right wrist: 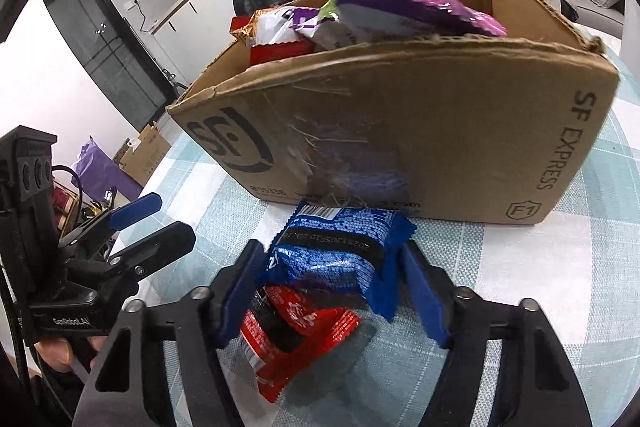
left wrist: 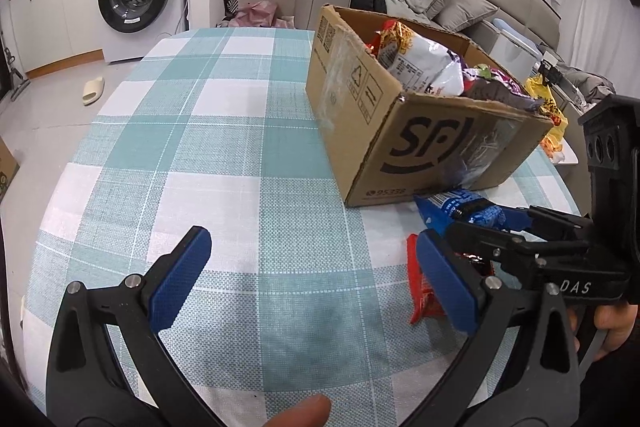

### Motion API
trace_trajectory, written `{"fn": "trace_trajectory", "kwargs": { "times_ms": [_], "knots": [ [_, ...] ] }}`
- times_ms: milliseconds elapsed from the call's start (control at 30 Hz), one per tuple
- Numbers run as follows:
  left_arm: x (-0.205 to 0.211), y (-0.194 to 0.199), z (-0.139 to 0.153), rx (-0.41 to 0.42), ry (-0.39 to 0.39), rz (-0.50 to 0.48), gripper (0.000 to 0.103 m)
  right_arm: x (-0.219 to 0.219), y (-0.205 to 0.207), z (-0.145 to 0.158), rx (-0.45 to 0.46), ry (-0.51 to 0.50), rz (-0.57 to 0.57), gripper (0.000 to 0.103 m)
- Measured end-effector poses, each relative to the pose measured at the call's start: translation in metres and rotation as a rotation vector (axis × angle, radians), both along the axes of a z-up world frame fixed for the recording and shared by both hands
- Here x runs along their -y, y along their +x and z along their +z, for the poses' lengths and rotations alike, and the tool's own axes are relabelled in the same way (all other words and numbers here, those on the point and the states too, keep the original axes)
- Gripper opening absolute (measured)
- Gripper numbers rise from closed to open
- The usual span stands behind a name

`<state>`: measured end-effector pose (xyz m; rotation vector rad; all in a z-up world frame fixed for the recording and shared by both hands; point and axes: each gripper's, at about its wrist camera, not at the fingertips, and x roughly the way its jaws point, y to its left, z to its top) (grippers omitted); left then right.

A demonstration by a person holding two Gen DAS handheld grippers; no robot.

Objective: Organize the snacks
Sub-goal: 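Close the right tool on the blue pack while the left tool grasps the red pack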

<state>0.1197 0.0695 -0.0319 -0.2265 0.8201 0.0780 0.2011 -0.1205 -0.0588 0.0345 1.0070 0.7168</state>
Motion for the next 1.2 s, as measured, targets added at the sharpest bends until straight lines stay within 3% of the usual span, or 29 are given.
{"fn": "trace_trajectory", "kwargs": {
  "times_ms": [100, 200, 833, 1100, 1200],
  "knots": [
    [0.004, 0.0, 0.0, -0.001, 0.007, -0.005, 0.102, 0.005, -0.005, 0.0, 0.014, 0.012, 0.002, 0.053],
    [0.008, 0.001, -0.001, -0.006, 0.007, -0.014, 0.102, 0.009, -0.01, 0.001, 0.026, 0.015, 0.002, 0.051],
    [0.08, 0.004, -0.019, -0.077, -0.007, -0.251, 0.102, 0.052, -0.026, 0.02, 0.072, 0.073, -0.053, 0.05],
    [0.097, 0.007, -0.025, -0.094, -0.023, -0.285, 0.102, 0.069, -0.029, 0.018, 0.076, 0.07, -0.079, 0.05],
    [0.103, 0.009, -0.028, -0.097, 0.007, -0.274, 0.102, 0.067, -0.028, 0.017, 0.075, 0.073, -0.083, 0.05]
  ]
}}
